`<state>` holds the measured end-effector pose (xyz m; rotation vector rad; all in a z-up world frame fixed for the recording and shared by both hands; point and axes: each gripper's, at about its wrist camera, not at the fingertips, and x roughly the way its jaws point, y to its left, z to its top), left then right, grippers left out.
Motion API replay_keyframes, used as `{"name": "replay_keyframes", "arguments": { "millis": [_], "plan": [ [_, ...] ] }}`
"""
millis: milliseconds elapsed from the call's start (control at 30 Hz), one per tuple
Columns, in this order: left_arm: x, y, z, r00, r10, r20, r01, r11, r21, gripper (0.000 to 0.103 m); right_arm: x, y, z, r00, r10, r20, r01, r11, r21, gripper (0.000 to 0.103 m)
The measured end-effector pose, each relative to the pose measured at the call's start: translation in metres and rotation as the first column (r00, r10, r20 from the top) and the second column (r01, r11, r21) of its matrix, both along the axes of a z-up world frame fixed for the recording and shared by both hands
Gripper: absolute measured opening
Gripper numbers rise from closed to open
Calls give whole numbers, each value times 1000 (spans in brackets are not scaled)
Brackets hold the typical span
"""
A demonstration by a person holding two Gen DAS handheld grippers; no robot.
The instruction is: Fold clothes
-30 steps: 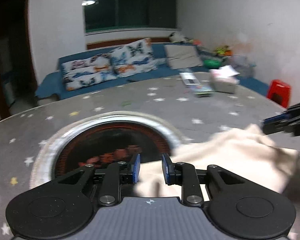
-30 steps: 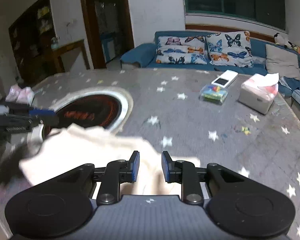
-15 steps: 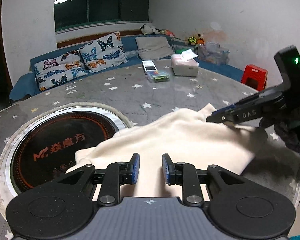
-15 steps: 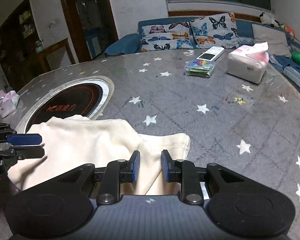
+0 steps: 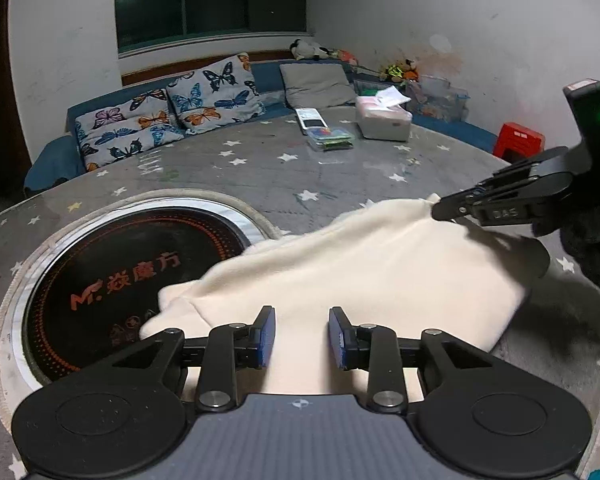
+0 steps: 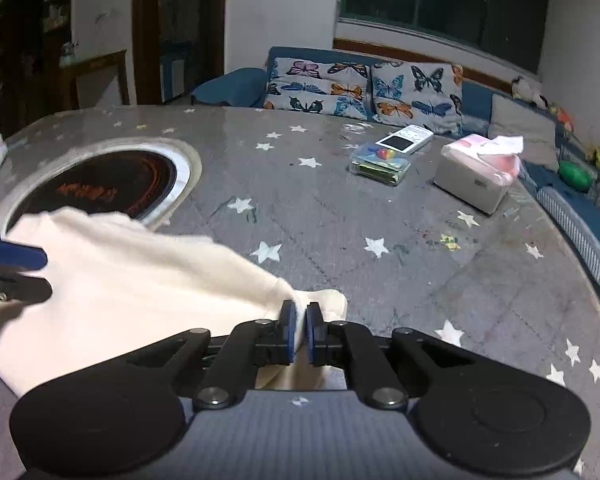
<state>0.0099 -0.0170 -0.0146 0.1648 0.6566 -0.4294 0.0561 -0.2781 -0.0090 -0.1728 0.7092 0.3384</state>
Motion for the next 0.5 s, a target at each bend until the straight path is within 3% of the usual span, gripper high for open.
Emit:
{"name": "replay_keyframes", "arguments": {
  "millis": [167, 300, 500],
  "plan": [
    [15, 9, 3, 999, 41, -8, -41, 999, -19, 32, -4, -1, 18, 1000, 13, 15, -14, 999, 39, 7],
    [34, 9, 3, 998, 51, -30, -52, 998, -31, 32, -1, 19, 26, 996, 89, 7, -90, 992, 88, 7],
    [59, 7, -2, 994, 88, -62, -91, 995, -34, 31, 18, 48, 11, 990, 135, -32, -131, 986, 102, 7]
  ]
}}
